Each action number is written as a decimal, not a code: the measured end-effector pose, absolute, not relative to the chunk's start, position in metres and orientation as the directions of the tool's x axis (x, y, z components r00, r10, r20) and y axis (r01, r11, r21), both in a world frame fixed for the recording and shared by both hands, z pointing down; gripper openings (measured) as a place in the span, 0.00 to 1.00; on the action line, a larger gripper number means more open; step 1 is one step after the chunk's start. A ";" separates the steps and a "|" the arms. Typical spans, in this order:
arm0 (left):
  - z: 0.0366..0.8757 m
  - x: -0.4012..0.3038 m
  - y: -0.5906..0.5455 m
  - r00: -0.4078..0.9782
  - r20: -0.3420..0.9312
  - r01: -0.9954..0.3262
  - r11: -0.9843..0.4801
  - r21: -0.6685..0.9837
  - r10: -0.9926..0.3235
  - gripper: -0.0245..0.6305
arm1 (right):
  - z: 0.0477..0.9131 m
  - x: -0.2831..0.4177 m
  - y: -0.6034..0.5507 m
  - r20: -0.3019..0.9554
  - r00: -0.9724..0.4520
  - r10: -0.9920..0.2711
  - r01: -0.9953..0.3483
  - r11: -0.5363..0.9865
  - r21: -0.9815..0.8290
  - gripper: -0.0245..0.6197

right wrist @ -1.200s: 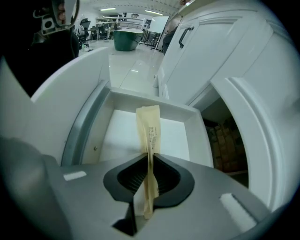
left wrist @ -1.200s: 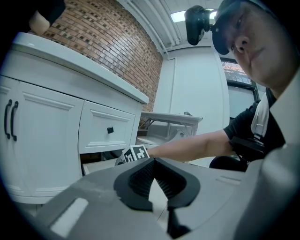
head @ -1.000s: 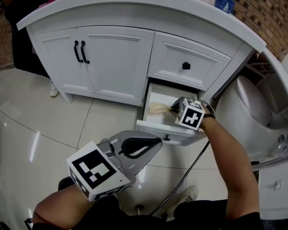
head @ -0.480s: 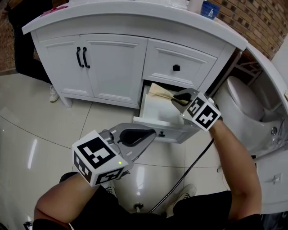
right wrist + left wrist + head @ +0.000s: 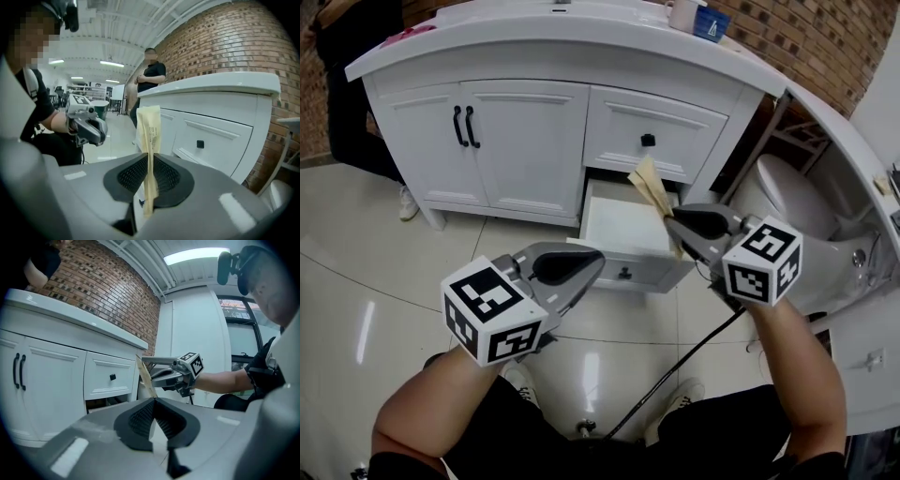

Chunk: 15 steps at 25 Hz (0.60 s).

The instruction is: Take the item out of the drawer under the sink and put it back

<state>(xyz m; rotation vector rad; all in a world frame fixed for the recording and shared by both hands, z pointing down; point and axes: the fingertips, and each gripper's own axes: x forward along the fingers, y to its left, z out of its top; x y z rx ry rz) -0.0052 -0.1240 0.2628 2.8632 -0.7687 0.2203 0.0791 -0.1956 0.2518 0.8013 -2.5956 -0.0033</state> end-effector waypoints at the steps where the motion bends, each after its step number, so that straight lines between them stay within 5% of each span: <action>1: 0.263 -0.004 -0.123 0.857 0.185 -0.506 -0.854 0.120 -0.481 0.04 | 0.247 0.081 -0.187 0.373 -0.755 -0.539 -0.547 0.832 0.096 0.10; 15: 0.261 -0.005 -0.122 0.848 0.168 -0.522 -0.846 0.107 -0.502 0.04 | 0.218 0.099 -0.102 0.211 -0.830 -0.517 -0.552 0.815 -0.176 0.10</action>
